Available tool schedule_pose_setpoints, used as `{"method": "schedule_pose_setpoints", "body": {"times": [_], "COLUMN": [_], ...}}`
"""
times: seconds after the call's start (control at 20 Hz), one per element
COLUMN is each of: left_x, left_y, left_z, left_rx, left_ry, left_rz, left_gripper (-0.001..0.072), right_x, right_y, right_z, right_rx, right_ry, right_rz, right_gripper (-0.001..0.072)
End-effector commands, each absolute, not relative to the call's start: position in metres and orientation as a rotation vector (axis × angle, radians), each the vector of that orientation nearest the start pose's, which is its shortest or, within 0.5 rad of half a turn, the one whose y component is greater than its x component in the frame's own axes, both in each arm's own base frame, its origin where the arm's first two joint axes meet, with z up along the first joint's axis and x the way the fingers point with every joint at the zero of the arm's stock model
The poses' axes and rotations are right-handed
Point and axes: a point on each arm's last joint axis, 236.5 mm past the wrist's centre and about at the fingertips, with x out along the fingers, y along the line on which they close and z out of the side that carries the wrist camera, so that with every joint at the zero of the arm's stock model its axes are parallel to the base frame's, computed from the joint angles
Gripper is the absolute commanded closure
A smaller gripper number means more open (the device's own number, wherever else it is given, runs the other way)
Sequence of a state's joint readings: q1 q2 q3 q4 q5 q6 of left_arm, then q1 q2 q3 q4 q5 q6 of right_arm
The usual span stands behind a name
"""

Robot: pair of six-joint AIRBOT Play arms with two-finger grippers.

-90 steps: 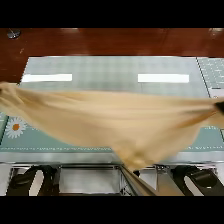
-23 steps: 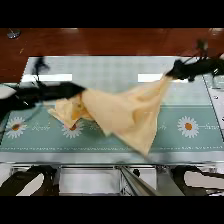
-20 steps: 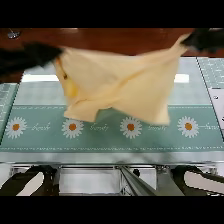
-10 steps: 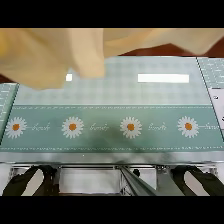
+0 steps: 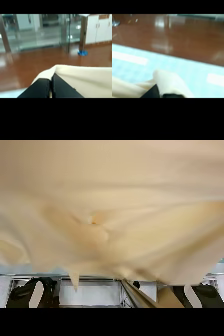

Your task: Fold the shirts.

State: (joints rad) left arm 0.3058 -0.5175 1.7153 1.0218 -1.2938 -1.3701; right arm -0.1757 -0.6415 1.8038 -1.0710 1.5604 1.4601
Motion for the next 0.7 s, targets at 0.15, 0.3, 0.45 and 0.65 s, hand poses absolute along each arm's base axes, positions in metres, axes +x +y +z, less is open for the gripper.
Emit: {"method": "schedule_pose_setpoints", "body": {"times": [0.15,0.3,0.45,0.65], "left_x": [0.257,0.307,0.356,0.407], "left_y": [-0.07,-0.049,-0.021,0.001], "left_z": [0.243,0.144,0.098,0.059], "left_rx": [-0.355,-0.483,-0.55,-0.586], "left_ry": [0.553,0.628,0.65,0.712], "left_rz": [-0.314,-0.214,-0.098,-0.021], "left_gripper": [0.0684,0.0684,0.0684,0.0683], "right_x": [0.267,0.334,0.402,0.49], "right_y": [0.089,0.077,0.076,0.075], "right_z": [0.237,0.152,0.115,0.097], "right_rx": [0.234,0.39,0.509,0.655], "right_ry": [0.727,0.808,0.842,0.845], "right_rz": [0.429,0.373,0.387,0.414], "right_gripper": [0.0677,0.0677,0.0677,0.0677]}}
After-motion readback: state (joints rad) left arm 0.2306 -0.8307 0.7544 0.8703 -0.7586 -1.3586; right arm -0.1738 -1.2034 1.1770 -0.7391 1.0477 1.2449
